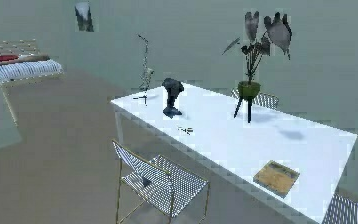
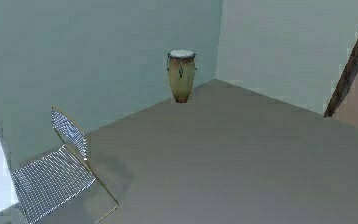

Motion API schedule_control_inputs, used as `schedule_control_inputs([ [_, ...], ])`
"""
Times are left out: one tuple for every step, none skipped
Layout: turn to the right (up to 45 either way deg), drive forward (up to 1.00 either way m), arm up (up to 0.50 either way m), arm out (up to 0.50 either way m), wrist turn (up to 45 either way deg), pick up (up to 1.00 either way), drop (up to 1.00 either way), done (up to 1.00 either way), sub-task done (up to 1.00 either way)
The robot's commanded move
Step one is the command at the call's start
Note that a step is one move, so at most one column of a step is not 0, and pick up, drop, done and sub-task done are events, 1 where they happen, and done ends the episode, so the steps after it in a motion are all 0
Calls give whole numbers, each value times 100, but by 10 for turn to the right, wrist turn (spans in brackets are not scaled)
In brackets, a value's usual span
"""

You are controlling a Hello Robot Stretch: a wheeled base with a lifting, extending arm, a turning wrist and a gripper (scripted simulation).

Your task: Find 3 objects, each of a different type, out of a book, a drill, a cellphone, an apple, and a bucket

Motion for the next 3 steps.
schedule_control_inputs([
  [0, 0, 0, 0, 0, 0, 0, 0, 100],
  [-450, 0, 0, 0, 0, 0, 0, 0, 0],
  [-300, 0, 0, 0, 0, 0, 0, 0, 0],
])
